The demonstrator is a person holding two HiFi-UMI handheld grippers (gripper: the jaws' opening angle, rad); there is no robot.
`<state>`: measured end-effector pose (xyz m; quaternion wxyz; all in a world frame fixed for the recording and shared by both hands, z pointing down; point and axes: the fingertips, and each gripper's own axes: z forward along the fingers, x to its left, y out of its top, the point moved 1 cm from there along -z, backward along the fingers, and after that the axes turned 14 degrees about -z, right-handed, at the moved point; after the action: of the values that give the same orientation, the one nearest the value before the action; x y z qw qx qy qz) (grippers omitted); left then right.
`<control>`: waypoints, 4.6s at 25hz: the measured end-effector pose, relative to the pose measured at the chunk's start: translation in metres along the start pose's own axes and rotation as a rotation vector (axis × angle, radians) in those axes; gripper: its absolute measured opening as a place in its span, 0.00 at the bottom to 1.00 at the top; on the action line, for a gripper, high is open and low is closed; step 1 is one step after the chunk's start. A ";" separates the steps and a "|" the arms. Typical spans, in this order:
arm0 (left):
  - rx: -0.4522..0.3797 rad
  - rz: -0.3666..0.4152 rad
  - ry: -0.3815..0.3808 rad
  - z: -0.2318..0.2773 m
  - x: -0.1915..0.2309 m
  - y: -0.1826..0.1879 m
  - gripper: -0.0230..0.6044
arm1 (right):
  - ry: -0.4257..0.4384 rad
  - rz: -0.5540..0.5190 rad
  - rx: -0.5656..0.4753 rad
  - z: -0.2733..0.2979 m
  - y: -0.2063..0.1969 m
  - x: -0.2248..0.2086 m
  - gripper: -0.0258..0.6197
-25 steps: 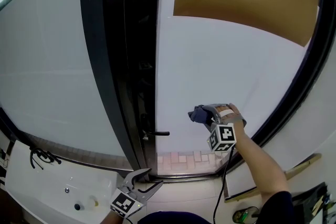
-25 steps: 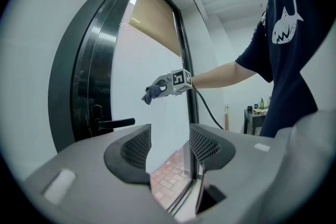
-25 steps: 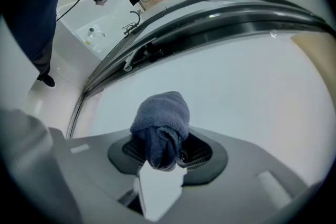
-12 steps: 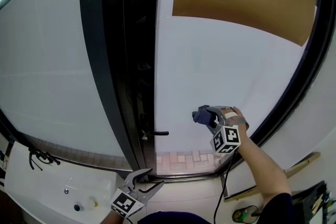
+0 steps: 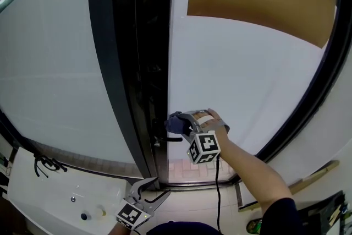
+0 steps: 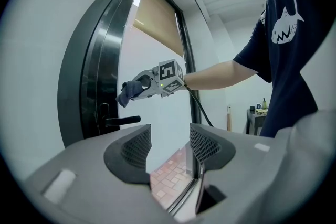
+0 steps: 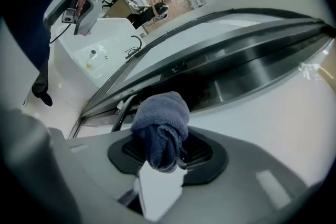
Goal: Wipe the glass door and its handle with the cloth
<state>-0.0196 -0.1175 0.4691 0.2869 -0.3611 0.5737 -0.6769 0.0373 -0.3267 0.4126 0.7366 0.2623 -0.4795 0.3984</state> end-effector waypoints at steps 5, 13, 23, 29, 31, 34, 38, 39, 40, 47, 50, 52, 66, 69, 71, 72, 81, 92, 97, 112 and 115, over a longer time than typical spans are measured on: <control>0.005 -0.002 0.028 -0.007 0.009 -0.007 0.39 | 0.038 -0.021 0.012 0.028 0.004 0.007 0.29; -0.007 -0.010 0.014 -0.002 0.008 0.003 0.39 | 0.057 -0.050 0.060 0.016 -0.028 0.023 0.29; 0.001 -0.002 -0.033 0.011 -0.006 0.002 0.39 | 0.081 0.004 0.205 -0.036 -0.108 0.051 0.29; 0.007 0.007 -0.039 0.010 -0.008 -0.001 0.39 | 0.069 0.043 0.318 -0.070 -0.158 0.060 0.29; 0.005 0.004 -0.041 0.009 -0.009 0.000 0.39 | 0.065 0.071 0.348 -0.080 -0.171 0.063 0.29; 0.005 0.002 -0.045 0.008 -0.011 0.002 0.39 | 0.058 0.102 0.386 -0.089 -0.183 0.066 0.29; 0.006 0.011 -0.054 0.009 -0.012 0.002 0.39 | 0.043 0.139 0.407 -0.093 -0.187 0.066 0.29; 0.003 0.010 -0.056 0.009 -0.013 0.004 0.39 | 0.039 0.153 0.402 -0.094 -0.185 0.065 0.29; 0.002 0.009 -0.057 0.009 -0.013 0.004 0.39 | 0.033 0.168 0.392 -0.094 -0.182 0.063 0.29; 0.004 0.003 -0.047 0.004 -0.008 -0.001 0.39 | -0.002 0.242 0.218 -0.077 -0.116 0.037 0.29; 0.000 0.000 -0.042 0.003 -0.006 0.001 0.39 | -0.018 0.276 0.122 -0.061 -0.077 0.019 0.29; -0.002 -0.001 -0.039 0.002 -0.005 0.002 0.39 | -0.020 0.309 0.058 -0.048 -0.050 0.008 0.29; -0.010 -0.019 0.011 -0.006 0.013 0.001 0.39 | 0.017 0.462 -0.189 0.026 0.057 -0.029 0.29; -0.015 -0.022 0.021 -0.007 0.018 0.002 0.39 | 0.034 0.515 -0.189 0.040 0.056 -0.023 0.29; -0.006 -0.018 0.027 -0.008 0.021 -0.003 0.39 | 0.041 0.554 -0.199 0.044 0.056 -0.020 0.29; -0.001 -0.017 0.027 -0.008 0.022 -0.006 0.39 | 0.048 0.569 -0.201 0.045 0.057 -0.017 0.29; 0.014 -0.018 0.003 0.001 0.020 -0.009 0.39 | 0.156 0.669 -0.212 0.055 0.063 0.005 0.29; 0.009 -0.015 -0.025 0.014 0.011 -0.006 0.39 | 0.271 0.570 -0.185 0.060 0.070 0.034 0.29; -0.002 -0.025 -0.010 0.010 0.011 -0.004 0.39 | 0.253 0.523 -0.182 0.053 0.058 0.032 0.29; -0.005 -0.024 -0.010 0.006 0.006 -0.003 0.39 | 0.196 0.125 0.088 0.029 -0.034 0.063 0.29; -0.003 -0.023 -0.015 0.006 0.005 -0.003 0.39 | 0.197 0.112 0.126 0.019 -0.052 0.071 0.29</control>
<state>-0.0170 -0.1246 0.4730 0.2830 -0.3733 0.5683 -0.6764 0.0878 -0.3458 0.4844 0.7388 0.2403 -0.3926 0.4922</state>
